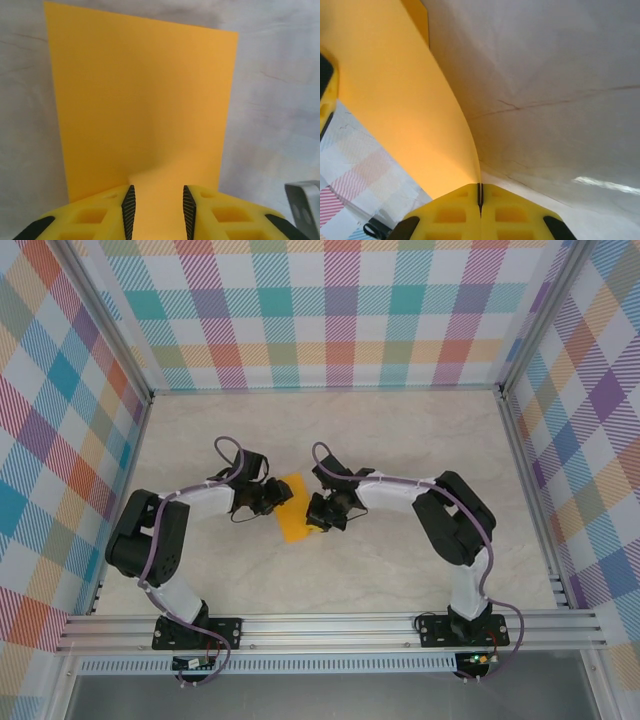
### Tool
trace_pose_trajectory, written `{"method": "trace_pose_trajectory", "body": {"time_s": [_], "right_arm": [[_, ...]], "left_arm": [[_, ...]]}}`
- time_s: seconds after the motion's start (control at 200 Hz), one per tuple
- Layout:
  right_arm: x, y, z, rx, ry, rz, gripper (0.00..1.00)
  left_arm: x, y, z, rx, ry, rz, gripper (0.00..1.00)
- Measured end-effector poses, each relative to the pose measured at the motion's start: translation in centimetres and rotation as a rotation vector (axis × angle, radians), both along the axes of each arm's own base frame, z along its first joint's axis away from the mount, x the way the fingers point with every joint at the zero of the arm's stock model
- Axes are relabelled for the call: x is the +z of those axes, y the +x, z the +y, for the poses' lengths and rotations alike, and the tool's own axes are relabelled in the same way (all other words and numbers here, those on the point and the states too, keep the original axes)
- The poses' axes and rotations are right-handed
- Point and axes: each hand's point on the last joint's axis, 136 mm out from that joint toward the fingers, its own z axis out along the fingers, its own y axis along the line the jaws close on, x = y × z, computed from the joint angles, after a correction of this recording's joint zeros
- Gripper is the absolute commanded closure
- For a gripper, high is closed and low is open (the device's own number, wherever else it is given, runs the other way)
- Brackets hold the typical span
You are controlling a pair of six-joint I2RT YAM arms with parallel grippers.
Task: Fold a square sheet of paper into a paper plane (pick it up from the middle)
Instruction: Third fold the triangle at the center of the table.
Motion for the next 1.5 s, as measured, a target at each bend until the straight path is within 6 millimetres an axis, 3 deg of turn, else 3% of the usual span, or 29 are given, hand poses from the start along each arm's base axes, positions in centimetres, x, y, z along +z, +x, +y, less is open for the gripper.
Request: {"method": "trace_pose_trajectory", "body": {"time_s": [0.215,0.4,0.54,0.65,0.785,0.99,1.105,1.28,1.5], "right_arm": [[1.1,-0.9,-3.8,-0.083,-0.048,-0.047,1.00],[-0.8,-2.6,-6.9,-0.204,-0.104,0.001,1.00],[-1.3,-2.6,-7.0,-0.252,-0.100,0.017,1.00],[-1.0,-2.2,-6.6,-0.261,-0.079,0.005,1.00],[-0.6,-1.8,-6.2,-0.260,-0.066,-0.005,0.99],[1.0,-0.6,-4.9,-0.242,-0.024,-0.042,0.98],[1.5,0.0,-3.9,-0.214,-0.001,-0.051,0.98],[1.7,0.3,-2.6,-0.170,0.016,-0.041,0.98],[1.0,-0.1,-2.0,-0.133,0.009,-0.017,0.96]], "left_arm": [[2.9,-0.1,-1.6,-0.055,-0.097,-0.099,0.62],[2.8,-1.3,-3.9,-0.105,-0.134,-0.113,0.65],[2.1,-2.6,-6.7,-0.172,-0.156,-0.101,0.70],[1.4,-3.4,-7.8,-0.195,-0.156,-0.086,0.71],[1.6,-3.2,-5.8,-0.118,-0.067,-0.123,0.70],[5.4,-3.5,-1.3,0.034,0.050,-0.261,0.65],[5.5,-3.8,-0.2,0.073,0.073,-0.278,0.65],[4.3,-4.7,0.3,0.080,0.077,-0.255,0.64],[5.4,-4.2,-1.4,0.053,-0.017,-0.286,0.69]]}}
